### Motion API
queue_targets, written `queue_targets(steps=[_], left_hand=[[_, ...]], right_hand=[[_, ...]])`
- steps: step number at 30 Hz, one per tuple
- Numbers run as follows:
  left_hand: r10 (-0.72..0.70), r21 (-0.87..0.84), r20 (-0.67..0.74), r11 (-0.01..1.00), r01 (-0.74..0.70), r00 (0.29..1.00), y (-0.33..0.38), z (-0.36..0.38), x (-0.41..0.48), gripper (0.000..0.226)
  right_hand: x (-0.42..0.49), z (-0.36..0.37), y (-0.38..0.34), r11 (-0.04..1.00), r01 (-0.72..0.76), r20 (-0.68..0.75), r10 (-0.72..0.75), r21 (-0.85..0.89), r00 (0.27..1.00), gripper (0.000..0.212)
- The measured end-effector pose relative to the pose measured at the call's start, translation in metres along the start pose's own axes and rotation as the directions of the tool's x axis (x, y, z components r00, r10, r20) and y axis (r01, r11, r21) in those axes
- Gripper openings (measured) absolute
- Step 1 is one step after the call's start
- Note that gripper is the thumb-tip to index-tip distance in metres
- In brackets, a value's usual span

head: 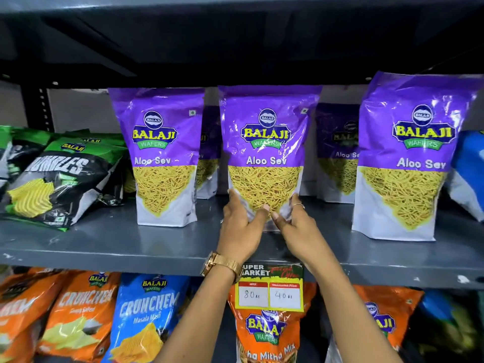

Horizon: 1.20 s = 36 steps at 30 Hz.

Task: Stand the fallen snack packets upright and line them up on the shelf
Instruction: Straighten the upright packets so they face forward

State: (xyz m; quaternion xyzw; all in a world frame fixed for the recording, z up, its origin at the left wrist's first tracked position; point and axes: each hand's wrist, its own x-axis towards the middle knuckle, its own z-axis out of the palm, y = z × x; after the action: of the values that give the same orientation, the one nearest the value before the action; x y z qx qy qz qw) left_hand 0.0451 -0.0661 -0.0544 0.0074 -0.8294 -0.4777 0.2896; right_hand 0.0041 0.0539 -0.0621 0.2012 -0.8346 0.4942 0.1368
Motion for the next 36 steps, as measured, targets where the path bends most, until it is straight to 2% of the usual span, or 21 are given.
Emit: queue_targets(steps=[6,19,22,24,27,29,30,32,34,36], left_hand=[[-0.018,0.040,0.002,0.999,0.018,1.000,-0.001,0.002,0.001,0.089],[0.000,0.076,-0.007,0.997,0.001,1.000,0.000,0.003,0.001,0.092],[0.055,0.100,-0.084,0.994,-0.047,0.995,0.003,0.004,-0.005,0.089],[0.148,0.167,-0.142,0.978,-0.124,0.979,0.005,0.005,-0.014,0.085],[0.281,0.237,-0.165,0.942,-0.239,0.945,0.014,0.008,-0.029,0.079],[0.330,0.231,-0.118,0.926,-0.298,0.937,0.027,0.016,-0.036,0.075],[0.340,0.197,-0.083,0.927,-0.319,0.937,0.034,0.022,-0.038,0.072],[0.323,0.064,-0.005,0.945,-0.322,0.947,0.050,0.042,-0.039,0.065],[0.263,-0.082,0.097,0.963,-0.256,0.960,0.064,0.069,-0.035,0.063],[0.201,-0.184,0.196,0.969,-0.165,0.960,0.075,0.093,-0.032,0.067]], right_hand=[[0.001,0.000,-0.001,0.999,-0.038,0.051,0.038,-0.012,0.998,0.078],[-0.002,-0.001,-0.005,0.999,-0.002,0.021,0.004,-0.054,1.000,0.073],[-0.004,-0.004,-0.003,0.997,0.012,-0.065,-0.007,0.075,0.998,0.067],[-0.009,-0.013,0.003,0.968,0.045,-0.115,-0.017,0.248,0.993,0.060],[-0.020,-0.037,0.015,0.860,0.174,-0.173,-0.102,0.479,0.980,0.031],[-0.027,-0.058,0.024,0.817,0.297,-0.319,-0.147,0.495,0.936,0.024],[-0.029,-0.068,0.029,0.809,0.367,-0.429,-0.160,0.459,0.889,0.024],[-0.033,-0.089,0.041,0.813,0.461,-0.655,-0.135,0.356,0.743,0.022],[-0.033,-0.109,0.055,0.839,0.467,-0.806,-0.060,0.278,0.588,0.020],[-0.027,-0.130,0.071,0.876,0.405,-0.848,0.008,0.262,0.531,0.017]])
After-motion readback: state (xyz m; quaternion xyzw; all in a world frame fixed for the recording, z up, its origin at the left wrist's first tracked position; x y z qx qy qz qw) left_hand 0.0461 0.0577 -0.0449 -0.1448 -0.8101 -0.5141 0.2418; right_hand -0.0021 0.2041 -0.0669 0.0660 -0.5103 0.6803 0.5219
